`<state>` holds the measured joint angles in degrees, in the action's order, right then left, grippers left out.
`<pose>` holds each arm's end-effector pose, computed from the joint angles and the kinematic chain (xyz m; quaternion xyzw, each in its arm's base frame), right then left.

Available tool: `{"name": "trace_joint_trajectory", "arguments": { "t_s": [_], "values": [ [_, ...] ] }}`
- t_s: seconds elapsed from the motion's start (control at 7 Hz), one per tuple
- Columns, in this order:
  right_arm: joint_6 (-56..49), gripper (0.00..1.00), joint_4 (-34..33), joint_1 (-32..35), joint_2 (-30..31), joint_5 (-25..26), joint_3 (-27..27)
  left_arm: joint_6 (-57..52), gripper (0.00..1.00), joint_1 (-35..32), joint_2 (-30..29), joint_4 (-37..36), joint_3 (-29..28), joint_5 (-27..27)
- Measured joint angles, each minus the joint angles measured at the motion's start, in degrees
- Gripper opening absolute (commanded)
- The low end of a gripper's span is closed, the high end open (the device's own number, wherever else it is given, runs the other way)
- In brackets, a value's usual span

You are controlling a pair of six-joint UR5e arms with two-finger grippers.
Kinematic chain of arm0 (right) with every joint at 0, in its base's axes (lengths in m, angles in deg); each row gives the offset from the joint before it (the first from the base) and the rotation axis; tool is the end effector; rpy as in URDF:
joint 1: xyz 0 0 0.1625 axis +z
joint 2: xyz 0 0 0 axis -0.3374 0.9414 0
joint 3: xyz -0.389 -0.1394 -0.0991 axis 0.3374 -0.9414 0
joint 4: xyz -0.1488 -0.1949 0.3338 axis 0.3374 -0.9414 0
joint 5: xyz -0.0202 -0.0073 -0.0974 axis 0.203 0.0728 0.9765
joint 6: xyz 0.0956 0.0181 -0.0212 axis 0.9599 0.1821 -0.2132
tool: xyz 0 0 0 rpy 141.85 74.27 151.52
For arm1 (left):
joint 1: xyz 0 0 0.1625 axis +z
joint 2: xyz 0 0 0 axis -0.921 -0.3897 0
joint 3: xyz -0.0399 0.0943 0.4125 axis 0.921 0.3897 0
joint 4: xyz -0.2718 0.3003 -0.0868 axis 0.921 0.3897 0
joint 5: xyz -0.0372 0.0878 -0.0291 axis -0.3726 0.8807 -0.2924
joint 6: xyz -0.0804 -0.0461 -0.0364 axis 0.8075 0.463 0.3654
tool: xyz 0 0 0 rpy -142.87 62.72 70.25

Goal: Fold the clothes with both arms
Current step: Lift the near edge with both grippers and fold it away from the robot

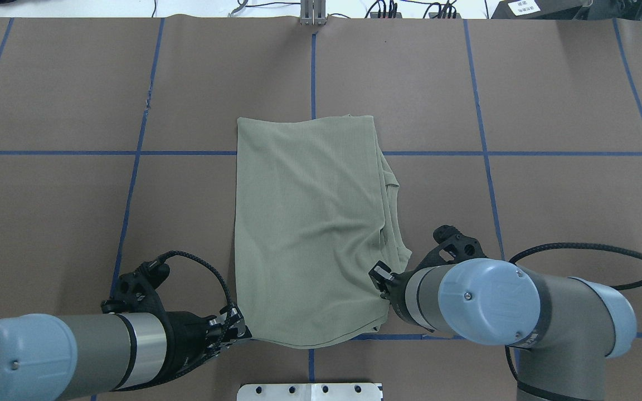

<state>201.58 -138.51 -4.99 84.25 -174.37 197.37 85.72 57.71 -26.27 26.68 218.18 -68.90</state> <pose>-0.4567 -0.2522 0.2256 -0.0955 -0.4297 0.3550 0.8248 0.4296 -0.2035 0.2014 -0.1241 0.5898 -0.2706 0.7507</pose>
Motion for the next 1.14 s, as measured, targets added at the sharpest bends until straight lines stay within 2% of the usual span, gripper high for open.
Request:
{"name": "trace_joint_trajectory", "arguments": {
  "t_s": [0.14,0.43,0.71,1.14],
  "values": [
    [-0.8,0.0,-1.2,2.3,-1.1,-0.3,0.4,-1.0,0.0,-2.8,-1.4,-0.4,0.4,-0.2],
    [-5.6,0.0,-1.6,9.8,-7.4,-1.4,-6.3,-7.4,0.0,-12.4,-7.7,-1.0,-5.9,-2.9],
    [-10.7,0.0,-0.3,17.6,-15.2,-5.7,-17.7,-15.9,0.0,-21.5,-12.6,0.0,-15.7,-5.9],
    [-12.7,0.0,11.5,23.1,-23.0,-8.9,-37.3,-22.2,0.0,-28.0,-16.6,6.7,-29.3,-6.4]
  ]
}}
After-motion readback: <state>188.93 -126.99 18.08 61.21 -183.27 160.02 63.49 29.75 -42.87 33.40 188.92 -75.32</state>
